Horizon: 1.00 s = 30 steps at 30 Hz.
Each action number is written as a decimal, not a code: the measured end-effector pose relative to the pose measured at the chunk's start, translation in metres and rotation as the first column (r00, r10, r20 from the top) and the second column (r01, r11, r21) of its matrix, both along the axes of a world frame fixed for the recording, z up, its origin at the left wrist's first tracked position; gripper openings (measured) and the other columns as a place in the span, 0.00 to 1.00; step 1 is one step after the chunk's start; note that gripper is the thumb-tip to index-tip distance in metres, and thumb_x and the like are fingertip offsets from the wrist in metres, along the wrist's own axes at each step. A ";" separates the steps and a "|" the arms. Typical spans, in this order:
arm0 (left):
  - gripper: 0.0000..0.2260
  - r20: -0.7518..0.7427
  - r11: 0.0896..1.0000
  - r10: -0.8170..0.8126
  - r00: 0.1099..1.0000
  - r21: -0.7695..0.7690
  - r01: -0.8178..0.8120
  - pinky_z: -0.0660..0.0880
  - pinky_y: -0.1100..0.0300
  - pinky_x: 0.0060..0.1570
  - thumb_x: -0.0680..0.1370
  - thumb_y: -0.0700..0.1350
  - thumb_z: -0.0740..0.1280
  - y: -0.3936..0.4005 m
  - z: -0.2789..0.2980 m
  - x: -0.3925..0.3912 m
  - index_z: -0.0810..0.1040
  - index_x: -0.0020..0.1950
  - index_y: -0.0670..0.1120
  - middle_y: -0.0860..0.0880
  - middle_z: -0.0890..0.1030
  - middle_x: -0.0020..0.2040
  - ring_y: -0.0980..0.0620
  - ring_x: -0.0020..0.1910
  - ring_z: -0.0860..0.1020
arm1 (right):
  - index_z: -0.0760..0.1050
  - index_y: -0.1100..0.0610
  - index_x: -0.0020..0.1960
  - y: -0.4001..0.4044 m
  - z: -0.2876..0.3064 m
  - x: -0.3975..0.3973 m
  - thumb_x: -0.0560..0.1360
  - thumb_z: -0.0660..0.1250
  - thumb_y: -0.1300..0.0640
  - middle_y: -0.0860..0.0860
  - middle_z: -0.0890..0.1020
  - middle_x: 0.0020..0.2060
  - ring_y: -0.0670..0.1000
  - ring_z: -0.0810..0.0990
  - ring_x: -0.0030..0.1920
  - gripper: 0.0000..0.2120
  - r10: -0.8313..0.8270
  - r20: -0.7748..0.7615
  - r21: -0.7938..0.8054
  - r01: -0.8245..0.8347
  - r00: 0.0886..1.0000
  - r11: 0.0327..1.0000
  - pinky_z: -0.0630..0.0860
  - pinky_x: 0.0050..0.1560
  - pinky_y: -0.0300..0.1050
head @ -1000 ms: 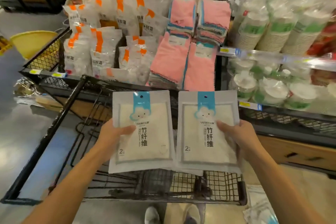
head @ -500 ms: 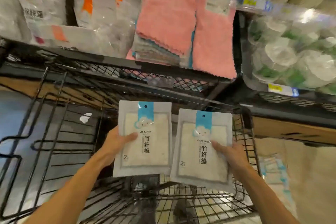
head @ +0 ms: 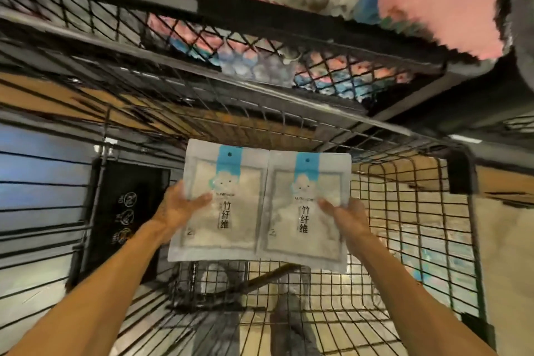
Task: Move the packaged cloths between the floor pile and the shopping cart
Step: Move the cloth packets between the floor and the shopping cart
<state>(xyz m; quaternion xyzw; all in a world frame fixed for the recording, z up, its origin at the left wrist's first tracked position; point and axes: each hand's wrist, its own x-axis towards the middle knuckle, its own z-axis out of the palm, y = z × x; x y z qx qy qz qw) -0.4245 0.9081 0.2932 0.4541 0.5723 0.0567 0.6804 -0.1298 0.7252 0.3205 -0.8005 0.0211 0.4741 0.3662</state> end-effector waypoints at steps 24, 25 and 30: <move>0.27 -0.769 0.620 -0.078 0.634 0.461 0.635 0.72 0.39 0.54 0.84 0.53 0.58 -0.037 -0.068 0.024 0.61 0.78 0.39 0.32 0.70 0.65 0.34 0.56 0.71 | 0.58 0.72 0.77 -0.014 -0.062 -0.042 0.82 0.61 0.42 0.65 0.74 0.54 0.63 0.75 0.50 0.38 0.632 0.601 -0.583 -0.272 0.490 0.766 0.75 0.50 0.60; 0.27 -0.790 0.635 -0.105 0.604 0.415 0.652 0.70 0.38 0.59 0.85 0.53 0.56 -0.039 -0.067 0.026 0.59 0.80 0.40 0.32 0.68 0.70 0.33 0.61 0.71 | 0.56 0.72 0.78 -0.014 -0.064 -0.042 0.83 0.59 0.42 0.66 0.74 0.56 0.63 0.74 0.51 0.39 0.670 0.587 -0.623 -0.274 0.455 0.732 0.74 0.52 0.60; 0.30 -0.844 0.613 -0.189 0.502 0.297 0.732 0.48 0.45 0.80 0.85 0.55 0.43 -0.037 -0.059 0.027 0.38 0.82 0.42 0.36 0.43 0.82 0.38 0.82 0.46 | 0.42 0.66 0.83 -0.009 -0.054 -0.029 0.83 0.53 0.38 0.66 0.58 0.80 0.65 0.64 0.77 0.43 0.835 0.433 -0.757 -0.367 0.339 0.541 0.63 0.73 0.67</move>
